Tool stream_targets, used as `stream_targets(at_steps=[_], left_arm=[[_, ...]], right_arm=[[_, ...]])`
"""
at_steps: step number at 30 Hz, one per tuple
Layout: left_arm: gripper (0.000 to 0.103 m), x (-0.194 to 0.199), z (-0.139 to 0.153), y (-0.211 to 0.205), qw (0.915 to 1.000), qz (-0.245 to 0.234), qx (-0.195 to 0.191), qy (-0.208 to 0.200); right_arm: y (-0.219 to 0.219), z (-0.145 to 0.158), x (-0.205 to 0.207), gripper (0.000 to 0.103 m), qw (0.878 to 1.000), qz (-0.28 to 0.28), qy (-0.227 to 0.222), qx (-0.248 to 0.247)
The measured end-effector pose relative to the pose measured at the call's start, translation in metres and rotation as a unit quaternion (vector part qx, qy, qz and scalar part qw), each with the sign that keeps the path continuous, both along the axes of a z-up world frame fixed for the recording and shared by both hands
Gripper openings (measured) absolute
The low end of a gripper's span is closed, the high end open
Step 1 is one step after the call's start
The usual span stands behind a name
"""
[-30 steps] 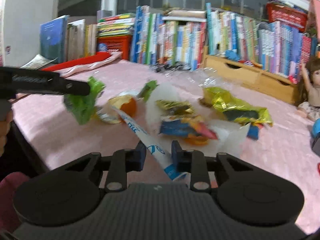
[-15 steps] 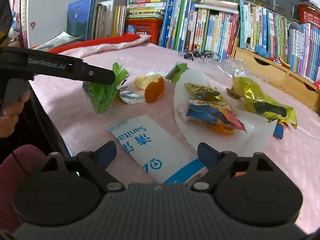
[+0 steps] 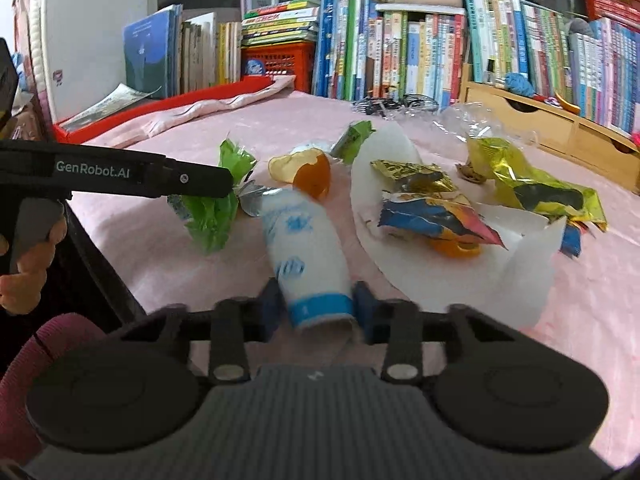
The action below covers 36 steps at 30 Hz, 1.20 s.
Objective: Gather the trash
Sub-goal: 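Lift the green wrapper with the left tool while the right tool grasps the white-blue paper bag, then carry both held items below the bed edge and release into the black bag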
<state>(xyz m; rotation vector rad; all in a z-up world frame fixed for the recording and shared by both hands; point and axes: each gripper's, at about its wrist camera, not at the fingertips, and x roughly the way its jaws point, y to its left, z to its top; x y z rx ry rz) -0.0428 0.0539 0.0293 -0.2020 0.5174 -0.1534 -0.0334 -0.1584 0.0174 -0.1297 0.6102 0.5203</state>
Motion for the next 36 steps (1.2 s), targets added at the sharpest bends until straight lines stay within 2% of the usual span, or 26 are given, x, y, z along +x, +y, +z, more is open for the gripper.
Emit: stream_targets(at_steps=[6, 11, 13, 15, 17, 18, 20, 23, 25, 27, 36], left_arm=[[0.050, -0.010, 0.009, -0.001, 0.9997, -0.001, 0.010, -0.024], [0.049, -0.015, 0.012, -0.003, 0.9994, -0.011, 0.019, -0.028], [0.057, -0.016, 0.009, -0.005, 0.9992, -0.016, 0.029, -0.024], [0.075, -0.016, 0.005, -0.007, 0.9990, -0.009, 0.038, -0.023], [0.080, -0.016, 0.000, -0.011, 0.9986, -0.012, 0.048, -0.017], [0.087, -0.016, -0.002, -0.012, 0.9986, -0.016, 0.050, -0.013], [0.092, -0.016, -0.008, -0.014, 0.9987, -0.019, 0.047, -0.007], [0.091, -0.014, -0.014, -0.018, 0.9982, -0.016, 0.058, 0.001], [0.083, -0.014, -0.016, -0.019, 0.9979, -0.020, 0.062, 0.006], [0.081, -0.015, -0.016, -0.019, 0.9979, -0.018, 0.063, 0.004], [0.079, -0.037, 0.001, -0.025, 0.9964, -0.027, 0.075, -0.031]], right_arm=[[-0.003, 0.003, -0.008, 0.030, 1.000, -0.016, -0.010, 0.012], [-0.006, 0.009, -0.015, 0.030, 0.999, -0.027, -0.023, 0.018], [-0.008, 0.010, -0.018, 0.030, 0.999, -0.031, -0.028, 0.018], [-0.009, 0.010, -0.019, 0.031, 0.999, -0.035, -0.028, 0.017], [-0.010, 0.010, -0.020, 0.032, 0.999, -0.039, -0.028, 0.015], [-0.010, 0.009, -0.020, 0.032, 0.999, -0.041, -0.027, 0.015], [-0.011, 0.008, -0.020, 0.032, 0.999, -0.045, -0.025, 0.014], [-0.012, 0.006, -0.020, 0.032, 0.999, -0.048, -0.022, 0.014], [-0.013, 0.004, -0.021, 0.032, 0.998, -0.049, -0.022, 0.014], [-0.013, 0.004, -0.023, 0.032, 0.998, -0.049, -0.024, 0.013], [-0.014, 0.009, -0.036, 0.032, 0.998, -0.056, -0.032, 0.025]])
